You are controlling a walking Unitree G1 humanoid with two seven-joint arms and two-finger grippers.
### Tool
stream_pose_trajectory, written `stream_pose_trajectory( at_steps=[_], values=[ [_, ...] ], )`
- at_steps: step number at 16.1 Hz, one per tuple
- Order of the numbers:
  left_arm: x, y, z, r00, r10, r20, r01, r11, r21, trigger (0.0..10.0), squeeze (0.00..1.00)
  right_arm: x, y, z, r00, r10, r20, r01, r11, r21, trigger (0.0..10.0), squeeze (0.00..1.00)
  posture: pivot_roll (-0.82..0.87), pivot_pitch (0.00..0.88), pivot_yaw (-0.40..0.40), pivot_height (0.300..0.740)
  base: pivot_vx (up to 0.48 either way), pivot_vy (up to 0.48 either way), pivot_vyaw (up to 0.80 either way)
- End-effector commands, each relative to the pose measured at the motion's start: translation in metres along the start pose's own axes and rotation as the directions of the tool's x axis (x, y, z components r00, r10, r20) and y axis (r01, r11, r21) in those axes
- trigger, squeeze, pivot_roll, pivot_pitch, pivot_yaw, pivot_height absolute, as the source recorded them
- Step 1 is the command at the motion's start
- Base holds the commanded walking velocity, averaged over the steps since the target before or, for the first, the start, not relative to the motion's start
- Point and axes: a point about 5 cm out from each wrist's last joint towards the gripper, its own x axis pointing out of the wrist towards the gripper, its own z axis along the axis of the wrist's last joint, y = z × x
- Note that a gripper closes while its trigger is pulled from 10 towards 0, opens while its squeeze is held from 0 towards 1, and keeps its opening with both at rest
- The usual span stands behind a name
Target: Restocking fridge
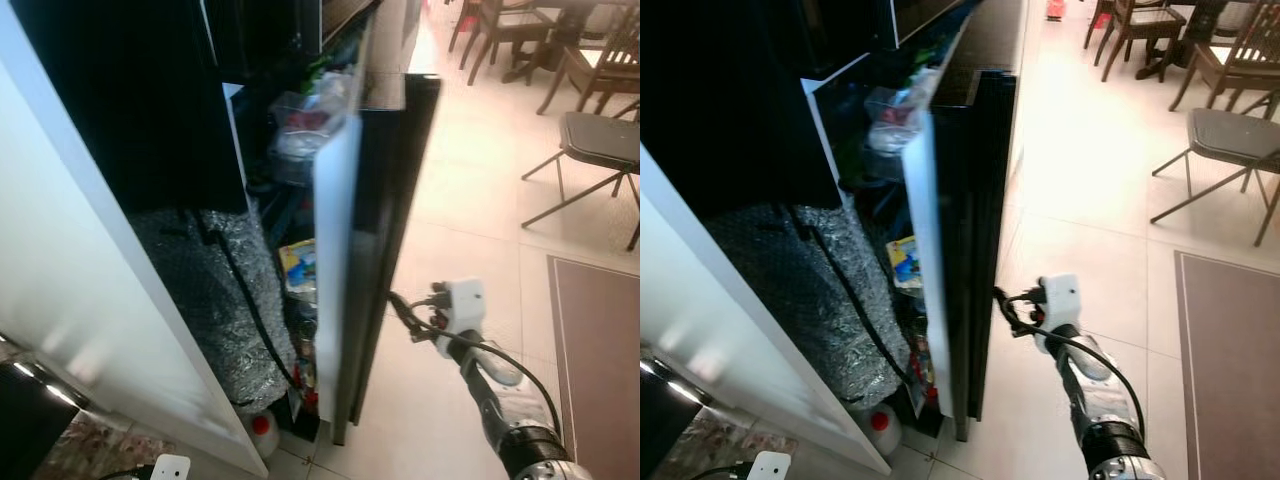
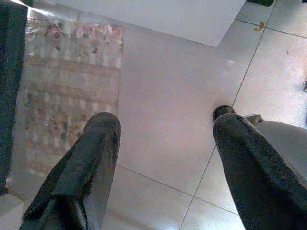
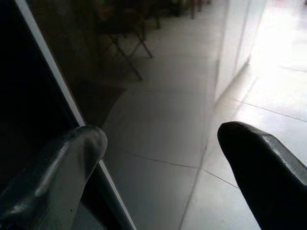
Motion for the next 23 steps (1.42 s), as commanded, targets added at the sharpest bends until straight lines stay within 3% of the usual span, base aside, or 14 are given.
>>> stream_pose_trajectory(
  at_steps=[1,9,11,23],
  values=[
    [-0.001,0.003,-0.004,1.0,0.011,-0.015,-0.011,1.0,0.0,10.0,0.0,0.012,0.019,0.017,0.992,0.112,0.05,-0.11,0.993,-0.042,10.0,0.0,-0.03,0.0,0.046,0.74,0.0,0.0,0.0],
    [-0.002,0.007,-0.012,0.999,0.014,-0.035,-0.014,1.0,-0.005,10.0,0.0,0.02,0.057,0.029,0.918,0.392,0.053,-0.389,0.919,-0.067,10.0,0.0,-0.03,0.0,0.043,0.74,0.0,0.0,0.0],
    [-0.002,0.006,-0.011,0.999,0.014,-0.032,-0.014,1.0,-0.009,10.0,0.0,0.022,0.071,0.034,0.869,0.491,0.062,-0.487,0.871,-0.06,10.0,0.0,-0.02,0.0,0.039,0.74,0.0,0.0,0.0],
    [-0.001,0.007,-0.007,1.0,0.022,-0.013,-0.022,1.0,-0.02,10.0,0.0,0.042,0.074,0.06,0.828,0.556,0.071,-0.551,0.831,-0.08,10.0,0.0,-0.01,0.0,0.034,0.74,0.0,0.0,0.0]
  ],
)
